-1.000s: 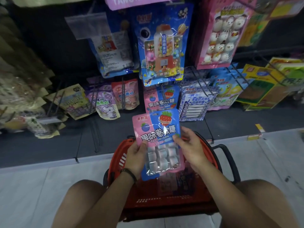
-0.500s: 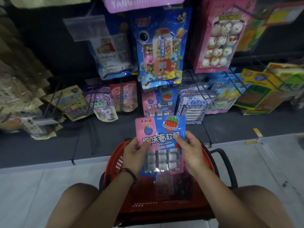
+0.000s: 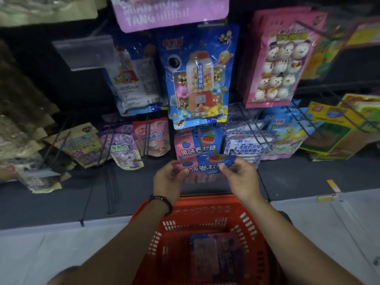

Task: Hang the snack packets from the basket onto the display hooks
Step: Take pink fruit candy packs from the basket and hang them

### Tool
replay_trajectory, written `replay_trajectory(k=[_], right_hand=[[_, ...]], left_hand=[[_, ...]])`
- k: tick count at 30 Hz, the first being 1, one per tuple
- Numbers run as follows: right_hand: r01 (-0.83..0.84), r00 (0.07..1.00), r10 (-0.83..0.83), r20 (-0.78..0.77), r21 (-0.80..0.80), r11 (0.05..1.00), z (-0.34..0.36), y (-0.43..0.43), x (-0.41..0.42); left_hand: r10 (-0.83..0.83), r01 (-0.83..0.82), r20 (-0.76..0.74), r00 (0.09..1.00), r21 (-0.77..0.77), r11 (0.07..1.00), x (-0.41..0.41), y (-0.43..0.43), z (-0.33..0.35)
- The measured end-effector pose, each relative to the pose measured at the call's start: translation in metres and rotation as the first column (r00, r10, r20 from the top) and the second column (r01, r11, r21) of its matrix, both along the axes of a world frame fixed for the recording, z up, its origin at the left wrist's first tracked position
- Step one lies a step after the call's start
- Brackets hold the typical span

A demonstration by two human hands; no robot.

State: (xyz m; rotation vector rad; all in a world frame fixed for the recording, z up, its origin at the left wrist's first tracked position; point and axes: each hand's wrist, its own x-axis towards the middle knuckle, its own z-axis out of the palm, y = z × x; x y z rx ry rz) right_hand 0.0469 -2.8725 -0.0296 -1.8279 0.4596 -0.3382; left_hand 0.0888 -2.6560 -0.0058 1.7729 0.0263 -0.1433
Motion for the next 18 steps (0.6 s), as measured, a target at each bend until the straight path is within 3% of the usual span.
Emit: replay_trajectory(k=[5,10,18], right_hand=[[0.012,0.998,-0.010,-0.059,0.035,0.999,-0.028,0.003,0.011],[-0.030,0.998,0.037,-0.045,0.163,0.986,-0.027,0.009,0.021],[-0.003,1.000,0.009,-0.024,0.228,0.974,-0.020,0.006,0.042]], left_hand=[[-0.080,0.078,-0.040,0.996,-0.040,0.996,0.016,-0.006,-0.028],[0.023,-0.050,-0.179,0.984,-0.147,0.988,0.026,-0.012,-0.040],[0.063,-0.110,-0.229,0.971,-0.200,0.974,0.047,-0.024,-0.036]])
